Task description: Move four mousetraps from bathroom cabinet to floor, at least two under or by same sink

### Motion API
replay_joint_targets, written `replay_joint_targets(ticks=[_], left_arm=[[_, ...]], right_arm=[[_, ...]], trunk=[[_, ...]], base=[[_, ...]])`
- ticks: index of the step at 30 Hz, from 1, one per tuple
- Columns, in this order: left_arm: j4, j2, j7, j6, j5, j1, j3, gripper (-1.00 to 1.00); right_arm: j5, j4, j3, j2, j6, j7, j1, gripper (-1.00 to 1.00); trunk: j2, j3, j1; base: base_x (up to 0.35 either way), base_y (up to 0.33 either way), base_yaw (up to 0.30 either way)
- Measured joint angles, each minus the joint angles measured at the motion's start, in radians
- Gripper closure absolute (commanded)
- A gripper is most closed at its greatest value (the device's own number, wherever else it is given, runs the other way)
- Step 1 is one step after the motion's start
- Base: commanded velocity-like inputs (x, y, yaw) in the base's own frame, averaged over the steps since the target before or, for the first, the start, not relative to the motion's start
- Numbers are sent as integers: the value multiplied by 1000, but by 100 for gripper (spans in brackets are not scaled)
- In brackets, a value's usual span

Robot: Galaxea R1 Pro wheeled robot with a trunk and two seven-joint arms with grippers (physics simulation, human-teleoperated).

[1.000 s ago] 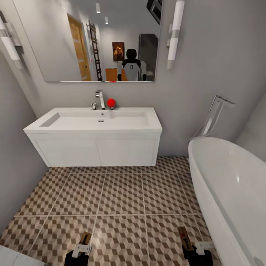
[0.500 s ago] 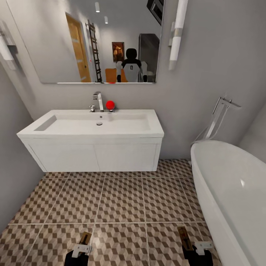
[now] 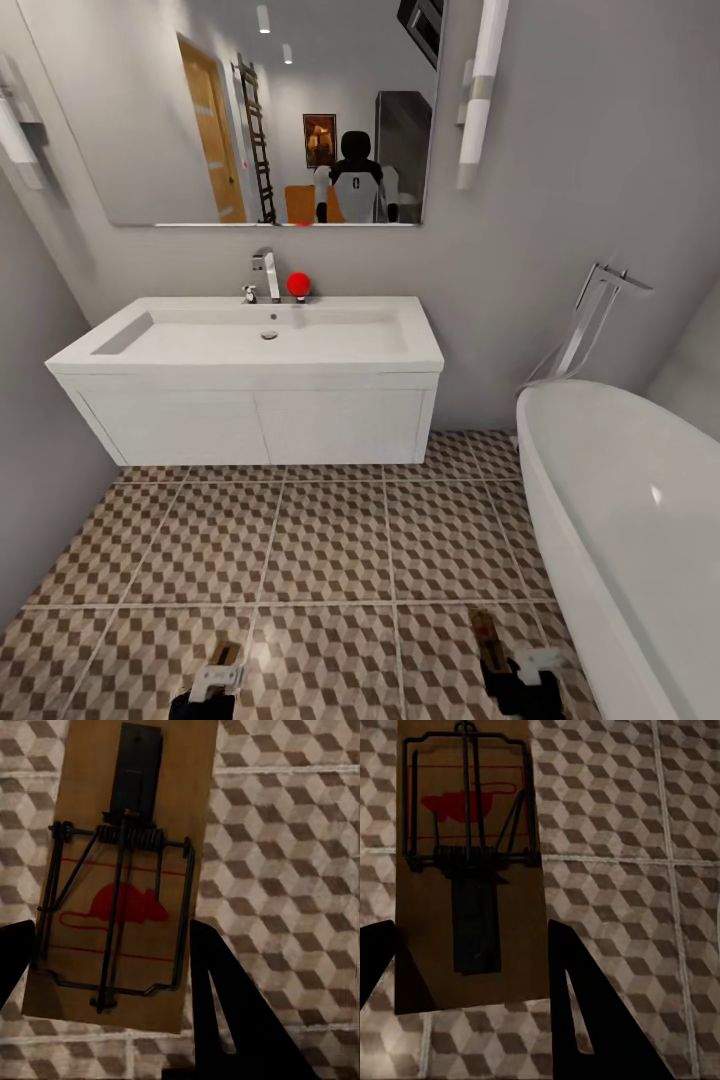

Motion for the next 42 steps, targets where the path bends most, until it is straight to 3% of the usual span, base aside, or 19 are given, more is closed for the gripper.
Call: replay_joint_targets(ticks=[2,4,7,9,11,14,16,18,23,31,39,42], left_arm=[[-28,17,34,91,27,0,11,100],[-99,38,107,143,45,-1,17,100],[-227,64,282,171,54,-1,20,100],[-293,82,369,178,56,-1,22,100],[-343,106,400,183,57,-1,35,100],[-443,150,414,209,72,-1,94,100],[-514,167,392,255,92,-1,136,100],[-551,174,345,294,101,-1,153,100],[-563,167,273,319,103,-1,158,100],[-515,126,258,320,98,-1,153,100],[-511,91,258,320,95,-1,107,100],[-516,76,257,321,95,-1,89,100]], right_arm=[[13,-42,3,24,26,-13,-1,100],[46,-124,4,50,100,-40,-1,100],[112,-302,7,96,273,-84,-2,100],[136,-417,8,122,355,-99,-2,100],[144,-479,8,146,389,-104,-2,100],[153,-534,10,174,407,-106,-2,100],[163,-548,16,182,377,-104,-2,100],[171,-550,19,182,328,-103,-2,100],[176,-550,23,184,293,-104,-2,100],[180,-551,24,180,284,-106,-2,100],[180,-547,18,178,292,-107,-2,100],[180,-534,13,162,363,-108,-3,100]], trunk=[[0,0,0],[0,0,0],[0,0,0],[0,0,0],[0,0,0],[0,0,0],[0,0,0],[0,0,0],[0,0,0],[0,0,0],[0,0,0],[0,0,0]], base=[[0,0,0],[0,0,0],[0,0,0],[0,0,0],[0,0,0],[0,0,0],[0,0,0],[0,0,0],[0,0,0],[0,0,0],[0,0,0],[0,0,0]])
